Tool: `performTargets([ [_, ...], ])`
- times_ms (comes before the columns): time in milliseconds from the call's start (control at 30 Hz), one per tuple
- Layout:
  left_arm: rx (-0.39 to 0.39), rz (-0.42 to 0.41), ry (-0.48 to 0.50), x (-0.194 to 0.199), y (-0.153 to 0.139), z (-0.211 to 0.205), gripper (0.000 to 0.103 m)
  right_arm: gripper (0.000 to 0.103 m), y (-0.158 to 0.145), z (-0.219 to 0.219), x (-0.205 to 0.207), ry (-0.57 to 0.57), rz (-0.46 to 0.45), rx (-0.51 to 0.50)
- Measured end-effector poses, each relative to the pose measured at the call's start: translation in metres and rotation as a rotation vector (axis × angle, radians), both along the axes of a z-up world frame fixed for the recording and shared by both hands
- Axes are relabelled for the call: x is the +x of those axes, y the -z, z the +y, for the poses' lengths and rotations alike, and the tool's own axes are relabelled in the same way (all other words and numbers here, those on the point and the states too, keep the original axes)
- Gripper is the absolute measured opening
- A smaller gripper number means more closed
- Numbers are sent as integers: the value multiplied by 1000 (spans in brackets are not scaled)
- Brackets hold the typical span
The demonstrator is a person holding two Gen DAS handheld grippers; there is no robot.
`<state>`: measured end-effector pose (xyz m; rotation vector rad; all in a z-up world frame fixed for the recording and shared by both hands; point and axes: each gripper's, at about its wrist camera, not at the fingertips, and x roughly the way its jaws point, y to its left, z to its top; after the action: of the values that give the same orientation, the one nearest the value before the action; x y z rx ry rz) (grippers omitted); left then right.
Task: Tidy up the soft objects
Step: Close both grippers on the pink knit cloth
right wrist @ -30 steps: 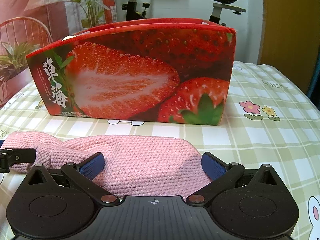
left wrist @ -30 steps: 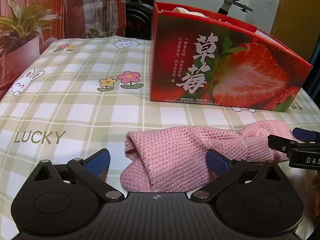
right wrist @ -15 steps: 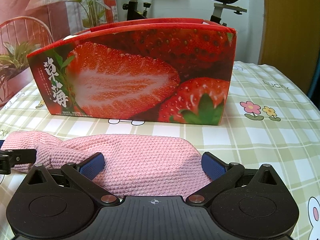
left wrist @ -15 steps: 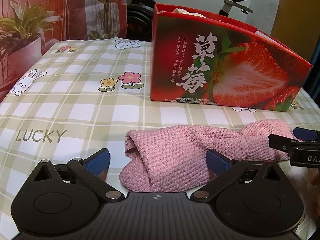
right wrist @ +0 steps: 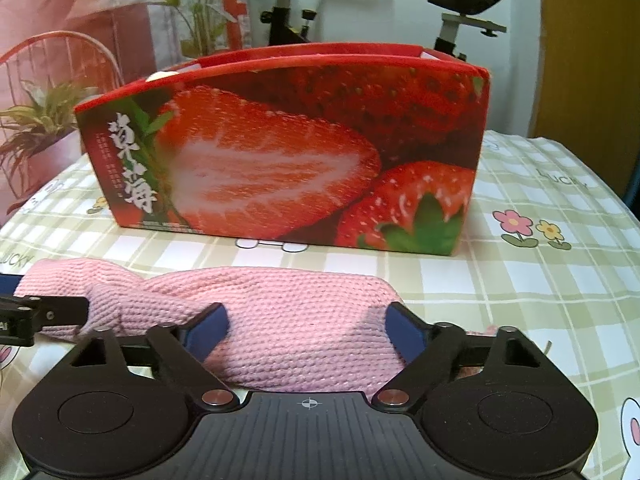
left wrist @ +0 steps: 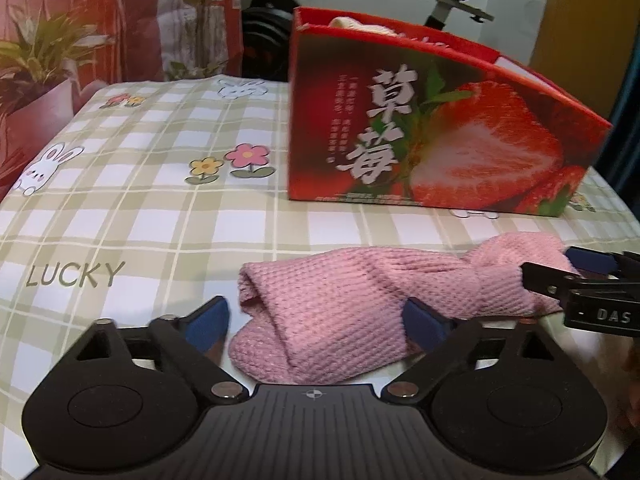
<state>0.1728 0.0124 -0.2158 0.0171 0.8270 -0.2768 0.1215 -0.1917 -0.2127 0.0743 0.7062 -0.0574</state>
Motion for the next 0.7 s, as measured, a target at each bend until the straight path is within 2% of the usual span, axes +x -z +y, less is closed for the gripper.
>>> performTargets([
  [67,-3,-8,21,-2,-2,-2,78,76,-1,-1,-1,-9,-6,11],
  [100,-7,-10,30,-2,-3,-3,76,71,-1,-1,-2,-15,-9,16],
  [167,-25,-12,49,-3,-3,-4,62,62,-2,0,-4,-32,-19,25],
  [233,-54,-5,71,-4,-3,-4,49,43,-2,2,-6,-61,-27,39],
  [267,-66,-2,79,-4,-3,-4,43,39,-2,3,-7,-80,-29,52],
  [333,-80,-2,91,-4,-2,-5,39,33,-3,4,-8,-97,-31,66],
  [700,-92,-7,97,-7,0,-4,39,32,-2,0,-8,-101,-32,94],
])
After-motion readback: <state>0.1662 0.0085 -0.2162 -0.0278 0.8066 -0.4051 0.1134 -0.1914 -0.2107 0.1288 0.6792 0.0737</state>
